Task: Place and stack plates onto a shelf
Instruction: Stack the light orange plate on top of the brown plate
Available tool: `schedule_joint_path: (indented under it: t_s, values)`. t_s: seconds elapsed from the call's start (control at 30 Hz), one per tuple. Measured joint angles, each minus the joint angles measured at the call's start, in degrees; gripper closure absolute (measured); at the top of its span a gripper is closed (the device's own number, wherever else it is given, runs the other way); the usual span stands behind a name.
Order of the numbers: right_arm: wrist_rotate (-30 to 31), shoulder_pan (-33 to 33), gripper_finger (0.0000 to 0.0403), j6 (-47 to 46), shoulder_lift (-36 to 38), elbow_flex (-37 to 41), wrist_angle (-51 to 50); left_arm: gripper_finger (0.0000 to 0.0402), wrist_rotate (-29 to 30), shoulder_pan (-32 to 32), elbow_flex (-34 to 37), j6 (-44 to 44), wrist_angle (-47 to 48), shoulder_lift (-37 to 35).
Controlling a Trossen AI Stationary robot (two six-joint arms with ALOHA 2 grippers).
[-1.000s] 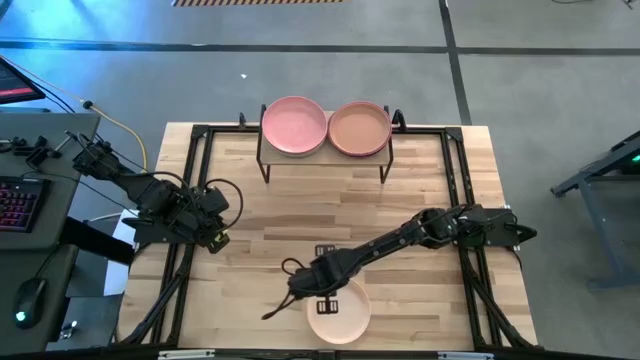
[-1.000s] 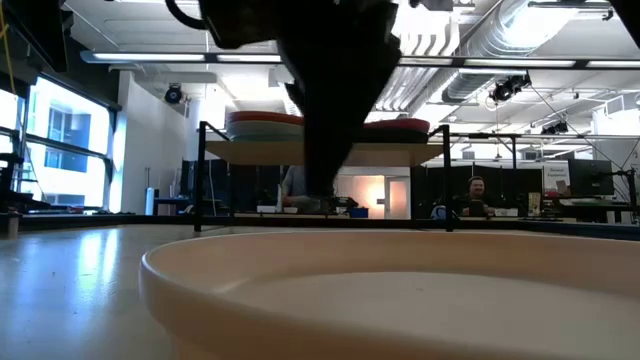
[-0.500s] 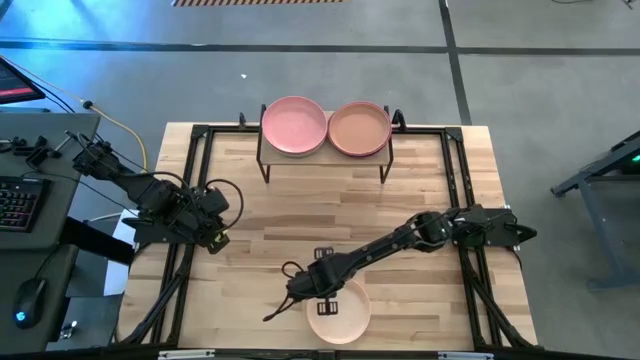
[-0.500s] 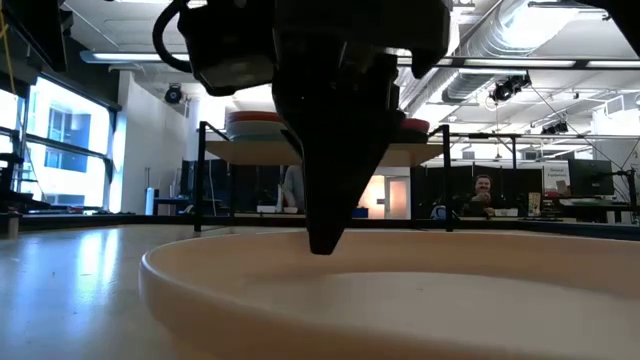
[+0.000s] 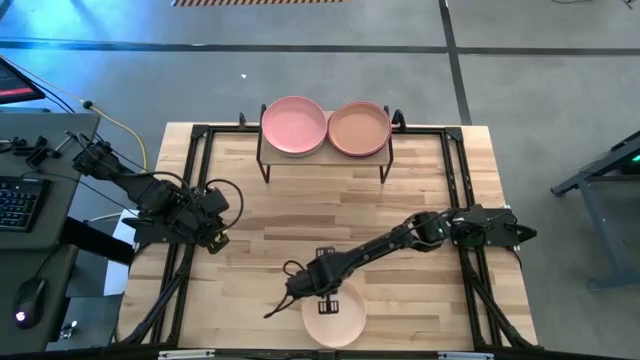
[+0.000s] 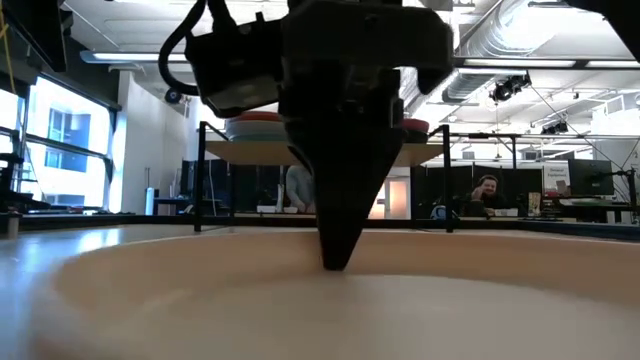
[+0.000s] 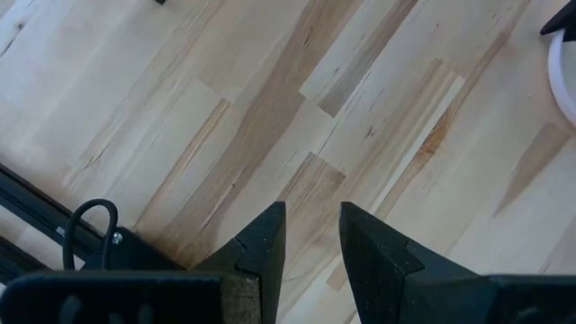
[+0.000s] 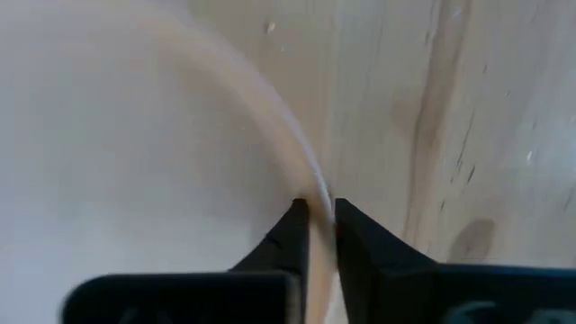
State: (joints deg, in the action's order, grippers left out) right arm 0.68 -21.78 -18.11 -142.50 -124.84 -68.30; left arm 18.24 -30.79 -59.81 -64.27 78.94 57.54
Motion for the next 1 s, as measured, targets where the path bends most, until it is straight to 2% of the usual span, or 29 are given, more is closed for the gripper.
schedule_joint_path:
  t_s: [0.1, 0.43, 0.73, 1.0]
  values:
    - [-0.18, 0.00, 0.0397, 0.00, 0.09, -0.02, -1.20, 0.0304, 0.04, 0.00, 0.00, 0.00, 0.03, -0.02]
    - [-1.19, 1.42, 0.0401, -0.57, 1.05, 0.09, -6.31, 0.0304, 0.11, 0.00, 0.00, -0.02, -0.01, -0.01]
    - [-0.71, 4.60, 0.0403, 4.43, 7.02, 0.09, -8.30, 0.0304, 0.41, 0.00, 0.00, -0.02, -1.31, -0.02]
    - [-0.43, 11.03, 0.0403, 7.73, 14.67, 0.09, -11.43, 0.0304, 0.43, 0.00, 0.00, -0.04, -2.61, 0.00]
